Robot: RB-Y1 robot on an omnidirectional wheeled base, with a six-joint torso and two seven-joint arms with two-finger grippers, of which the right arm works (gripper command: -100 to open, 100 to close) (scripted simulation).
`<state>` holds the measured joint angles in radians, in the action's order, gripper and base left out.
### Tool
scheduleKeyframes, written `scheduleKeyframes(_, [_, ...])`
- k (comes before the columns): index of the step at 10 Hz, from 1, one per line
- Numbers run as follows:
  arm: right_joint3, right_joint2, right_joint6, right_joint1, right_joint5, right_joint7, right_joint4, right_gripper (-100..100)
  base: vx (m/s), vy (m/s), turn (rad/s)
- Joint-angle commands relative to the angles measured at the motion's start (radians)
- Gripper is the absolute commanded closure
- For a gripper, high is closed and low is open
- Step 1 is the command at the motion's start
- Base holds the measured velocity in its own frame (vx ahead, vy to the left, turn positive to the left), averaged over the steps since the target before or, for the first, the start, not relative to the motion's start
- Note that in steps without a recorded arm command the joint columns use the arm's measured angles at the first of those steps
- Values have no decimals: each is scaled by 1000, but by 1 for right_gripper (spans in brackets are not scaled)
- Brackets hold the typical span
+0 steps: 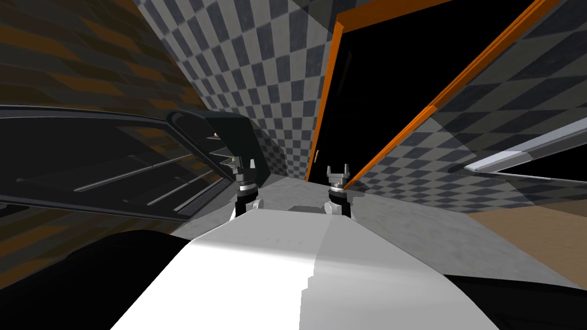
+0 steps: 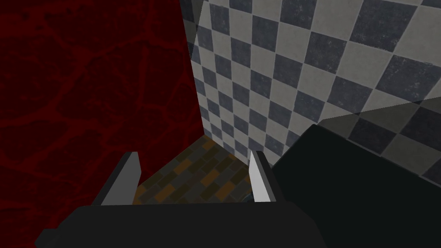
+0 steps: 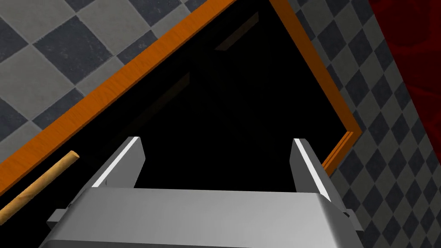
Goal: Pull the door open
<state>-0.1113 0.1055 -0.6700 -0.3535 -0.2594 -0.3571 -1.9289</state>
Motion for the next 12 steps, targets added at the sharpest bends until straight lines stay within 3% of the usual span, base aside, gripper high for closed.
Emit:
scheduleKeyframes(1, [-7, 6, -8, 8, -27, -33, 36, -100, 97, 2, 62])
scheduleKeyframes(4, [-19, 18, -24, 27, -77, -93, 112, -100, 112, -13, 54])
scheduleKeyframes(5, [-19, 18, -24, 27, -77, -93, 112, -100, 61, -10, 20])
scheduleKeyframes(12, [-48, 45, -62, 73, -199, -237, 295, -100, 84, -9, 54])
